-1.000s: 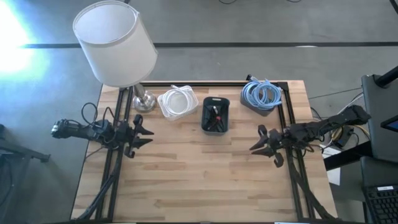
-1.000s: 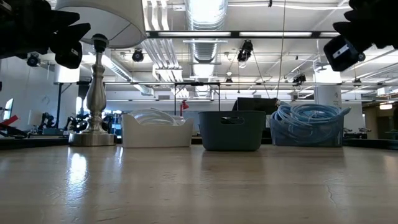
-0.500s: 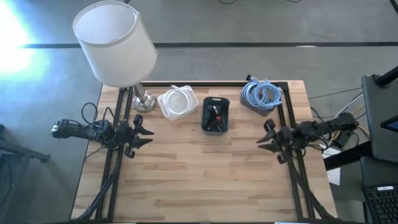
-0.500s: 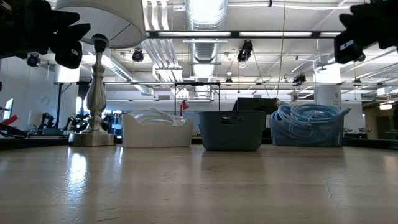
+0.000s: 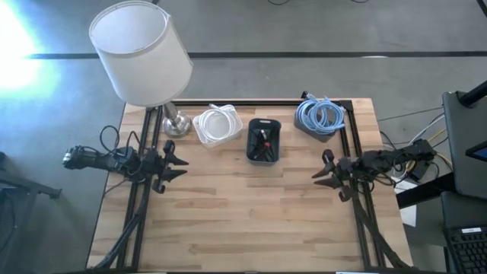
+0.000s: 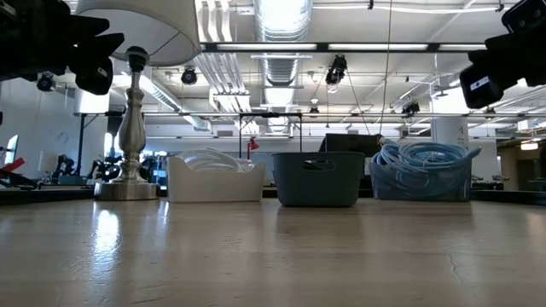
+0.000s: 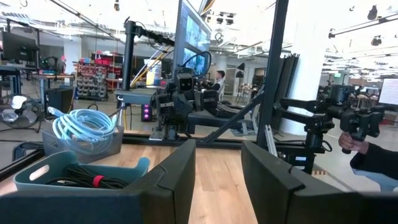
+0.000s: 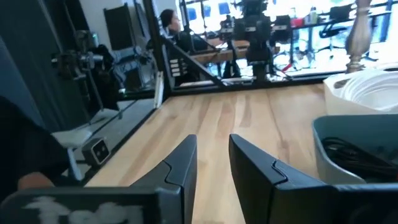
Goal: Sort HDMI cables
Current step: Return to Home Position
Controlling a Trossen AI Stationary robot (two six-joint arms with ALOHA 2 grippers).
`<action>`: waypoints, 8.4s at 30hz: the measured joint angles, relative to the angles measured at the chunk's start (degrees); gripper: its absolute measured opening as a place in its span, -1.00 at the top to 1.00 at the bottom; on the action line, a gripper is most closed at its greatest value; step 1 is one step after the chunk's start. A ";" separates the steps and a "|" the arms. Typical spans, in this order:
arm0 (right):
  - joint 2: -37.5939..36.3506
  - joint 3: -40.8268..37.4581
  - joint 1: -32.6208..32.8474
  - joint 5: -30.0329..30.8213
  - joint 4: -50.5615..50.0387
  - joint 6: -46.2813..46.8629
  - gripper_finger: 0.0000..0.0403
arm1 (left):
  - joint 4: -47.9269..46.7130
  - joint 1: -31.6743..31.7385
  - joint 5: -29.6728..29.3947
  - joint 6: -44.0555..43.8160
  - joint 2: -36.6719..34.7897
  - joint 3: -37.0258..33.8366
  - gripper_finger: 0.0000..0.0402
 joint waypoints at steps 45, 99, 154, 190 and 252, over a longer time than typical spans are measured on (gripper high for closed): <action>6.28 -0.98 0.00 -2.94 2.22 -15.26 0.66 | 0.11 -0.02 -0.01 0.00 0.31 0.00 0.34; 6.28 -0.98 0.00 -2.90 2.21 -15.10 0.55 | 0.11 0.00 -0.01 0.00 0.31 0.00 0.34; 6.27 -0.98 0.00 -2.90 2.20 -15.09 0.62 | 0.09 -0.02 0.01 0.00 0.31 0.00 0.34; 6.28 -0.98 0.00 -2.90 2.22 -15.10 0.60 | 0.09 0.00 0.00 0.02 0.31 0.00 0.34; 6.26 -0.98 0.00 -2.91 2.21 -15.10 0.66 | 0.10 0.00 0.00 0.02 0.30 0.00 0.34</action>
